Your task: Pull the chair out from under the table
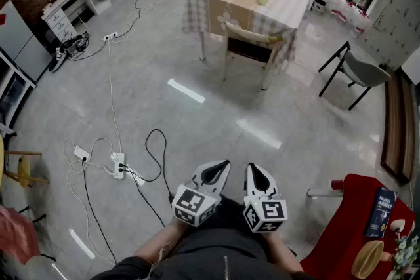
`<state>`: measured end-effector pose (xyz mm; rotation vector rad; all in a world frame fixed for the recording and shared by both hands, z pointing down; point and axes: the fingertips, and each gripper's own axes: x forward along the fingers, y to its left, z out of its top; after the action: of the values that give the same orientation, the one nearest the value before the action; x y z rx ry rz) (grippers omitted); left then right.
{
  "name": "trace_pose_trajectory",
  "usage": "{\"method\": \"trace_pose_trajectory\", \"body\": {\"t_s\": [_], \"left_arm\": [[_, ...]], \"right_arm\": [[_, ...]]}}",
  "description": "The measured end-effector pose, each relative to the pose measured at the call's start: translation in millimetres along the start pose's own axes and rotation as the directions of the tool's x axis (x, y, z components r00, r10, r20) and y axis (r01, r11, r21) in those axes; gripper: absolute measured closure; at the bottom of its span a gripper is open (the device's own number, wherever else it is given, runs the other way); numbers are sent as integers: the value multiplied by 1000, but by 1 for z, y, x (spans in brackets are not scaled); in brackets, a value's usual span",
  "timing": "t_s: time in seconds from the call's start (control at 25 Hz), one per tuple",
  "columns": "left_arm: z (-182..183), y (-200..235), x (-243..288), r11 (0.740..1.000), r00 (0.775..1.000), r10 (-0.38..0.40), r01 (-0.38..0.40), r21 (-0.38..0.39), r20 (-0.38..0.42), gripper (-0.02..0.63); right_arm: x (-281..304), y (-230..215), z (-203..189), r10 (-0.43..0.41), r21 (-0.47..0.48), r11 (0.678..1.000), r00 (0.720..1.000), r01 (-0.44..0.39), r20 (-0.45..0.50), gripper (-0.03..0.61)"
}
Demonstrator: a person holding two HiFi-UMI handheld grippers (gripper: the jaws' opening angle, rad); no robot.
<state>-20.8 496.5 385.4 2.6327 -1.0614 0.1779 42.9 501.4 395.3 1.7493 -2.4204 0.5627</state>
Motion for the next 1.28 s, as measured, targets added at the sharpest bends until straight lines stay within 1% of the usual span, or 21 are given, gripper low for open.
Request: {"method": "trace_pose_trajectory", "body": {"t_s": [0.24, 0.36, 0.48, 0.64, 0.76, 0.96, 1.08, 1.28], "left_arm": [[-4, -9, -7, 1000, 1000, -15, 15, -4, -6, 606], [-7, -13, -8, 1000, 1000, -19, 19, -15, -9, 606], [-12, -18, -7, 999, 999, -33, 33, -1, -21, 606], [-14, -16, -4, 999, 999, -39, 39, -8, -38, 606], [-9, -11, 2, 999, 998, -43, 42, -15, -37, 606], [-9, -4, 19, 999, 998, -52, 51, -18, -46, 606], [-8, 3, 32, 998, 997, -56, 54, -33, -50, 606], [-1, 25, 56, 998, 997, -45, 42, -41, -62, 606]], "right_arm": [[-9, 5, -3, -2, 7, 1000, 1000, 2, 2, 568], [-14, 2, -6, -19, 7, 1000, 1000, 19, 8, 568], [-17, -3, -8, -33, 24, 999, 999, 33, 18, 568], [-15, -12, -9, -69, 50, 996, 998, 69, -1, 567], [-12, -17, -7, -87, 32, 996, 996, 88, -5, 568], [1, -28, -5, -101, 33, 994, 995, 102, -9, 566], [14, -33, -4, -95, 33, 995, 995, 96, -22, 566], [44, -45, 2, -94, 28, 995, 995, 96, -46, 566]]}}
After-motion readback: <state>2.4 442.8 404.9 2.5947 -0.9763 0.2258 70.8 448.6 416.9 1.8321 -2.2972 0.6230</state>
